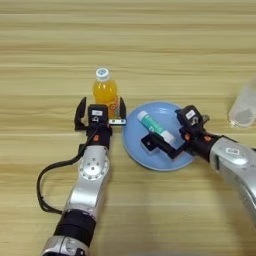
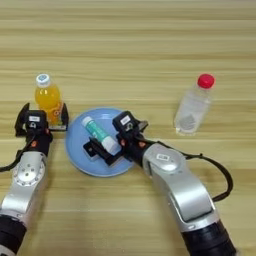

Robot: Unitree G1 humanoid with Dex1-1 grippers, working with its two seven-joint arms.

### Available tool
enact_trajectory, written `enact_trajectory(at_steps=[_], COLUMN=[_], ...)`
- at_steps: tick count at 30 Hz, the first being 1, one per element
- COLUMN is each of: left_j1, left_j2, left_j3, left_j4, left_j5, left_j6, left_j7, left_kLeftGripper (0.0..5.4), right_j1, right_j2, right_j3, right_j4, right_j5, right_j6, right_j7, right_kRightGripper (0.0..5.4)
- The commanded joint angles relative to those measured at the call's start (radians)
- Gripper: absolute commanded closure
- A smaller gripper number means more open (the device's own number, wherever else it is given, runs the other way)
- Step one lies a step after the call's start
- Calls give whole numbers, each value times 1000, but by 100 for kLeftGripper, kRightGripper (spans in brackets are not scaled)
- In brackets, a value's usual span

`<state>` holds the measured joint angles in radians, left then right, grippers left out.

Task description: Move the objects on the table

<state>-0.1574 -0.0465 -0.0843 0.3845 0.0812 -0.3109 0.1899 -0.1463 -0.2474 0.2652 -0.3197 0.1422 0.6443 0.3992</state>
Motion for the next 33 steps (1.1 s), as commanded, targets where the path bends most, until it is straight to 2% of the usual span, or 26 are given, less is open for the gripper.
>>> enact_trajectory(at_steps=[1,6,11,16,20,27,33], left_j1=[7,9,13,15,15,16,29], left_j2=[-30,-30,-32,-34,-35,-34,-38], left_j3=[-8,-10,-13,-17,-19,-16,-19], left_j4=[-9,-11,-18,-26,-30,-31,-42], left_j5=[14,13,15,16,16,12,13], left_j6=[18,17,20,25,29,29,28], left_j7=[6,5,8,10,12,14,17], left_kLeftGripper=[0,0,0,0,0,0,0], right_j1=[-70,-150,-181,-174,-149,-129,-138], right_j2=[29,75,93,93,84,113,139], right_j3=[-3,-27,-1,25,54,66,60], right_j4=[49,119,196,255,239,270,304], right_j5=[3,18,1,-25,-42,-59,-73], right_j6=[45,79,79,47,41,11,-5], right_j7=[-11,-23,-22,-22,-13,-33,-46], right_kRightGripper=[1,1,1,1,1,1,1])
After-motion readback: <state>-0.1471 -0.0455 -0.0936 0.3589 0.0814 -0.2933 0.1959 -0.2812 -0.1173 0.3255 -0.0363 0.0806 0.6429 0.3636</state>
